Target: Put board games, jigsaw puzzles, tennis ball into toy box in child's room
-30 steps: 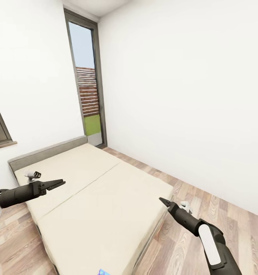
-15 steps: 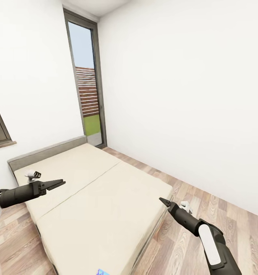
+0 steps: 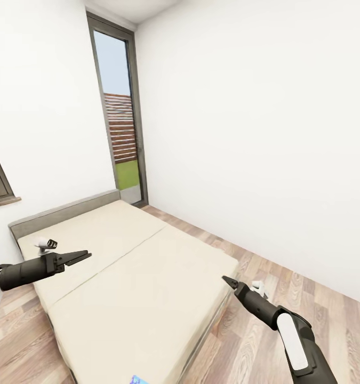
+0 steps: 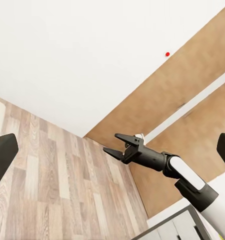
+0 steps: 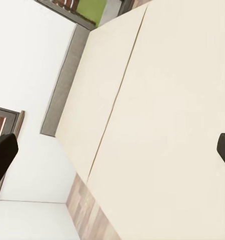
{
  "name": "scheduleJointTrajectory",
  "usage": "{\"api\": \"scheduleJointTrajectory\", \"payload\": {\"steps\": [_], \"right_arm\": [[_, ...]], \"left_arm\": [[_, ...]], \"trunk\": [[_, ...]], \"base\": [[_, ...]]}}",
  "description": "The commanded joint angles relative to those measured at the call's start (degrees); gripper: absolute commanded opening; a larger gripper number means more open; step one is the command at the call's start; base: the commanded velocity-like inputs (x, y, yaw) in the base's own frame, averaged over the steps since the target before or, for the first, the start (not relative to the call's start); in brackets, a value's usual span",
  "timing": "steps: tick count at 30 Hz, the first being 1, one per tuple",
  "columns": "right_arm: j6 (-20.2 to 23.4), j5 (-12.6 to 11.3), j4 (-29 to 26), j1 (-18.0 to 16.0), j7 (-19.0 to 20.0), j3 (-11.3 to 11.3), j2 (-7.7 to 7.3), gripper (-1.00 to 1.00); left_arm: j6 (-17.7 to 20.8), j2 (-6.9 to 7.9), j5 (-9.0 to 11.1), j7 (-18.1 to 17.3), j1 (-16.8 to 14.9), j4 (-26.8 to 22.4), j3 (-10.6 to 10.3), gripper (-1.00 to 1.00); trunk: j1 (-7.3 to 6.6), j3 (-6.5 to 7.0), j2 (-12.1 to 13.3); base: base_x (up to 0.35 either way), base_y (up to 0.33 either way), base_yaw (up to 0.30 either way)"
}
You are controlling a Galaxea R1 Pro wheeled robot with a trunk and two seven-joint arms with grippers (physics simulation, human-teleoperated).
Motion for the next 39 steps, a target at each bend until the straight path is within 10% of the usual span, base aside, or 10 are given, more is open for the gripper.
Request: {"api": "scheduleJointTrajectory", "payload": {"steps": [1, 39], "right_arm": [[0.41, -0.04, -0.01, -0.06, 0.20, -0.21, 0.07, 1.00], [0.41, -0.06, -0.03, -0.06, 0.20, -0.21, 0.08, 1.00]], "left_arm": [[0.61, 0.01, -0.07, -0.25, -0.04, -0.01, 0.00, 1.00], [0.61, 0.01, -0.07, -0.25, -0.04, -0.01, -0.07, 1.00]], "trunk": [[0.04, -0.11, -0.11], [0.04, -0.11, -0.11]], "base": [[0.000, -0.199, 0.000], [0.000, -0.286, 0.086]]}}
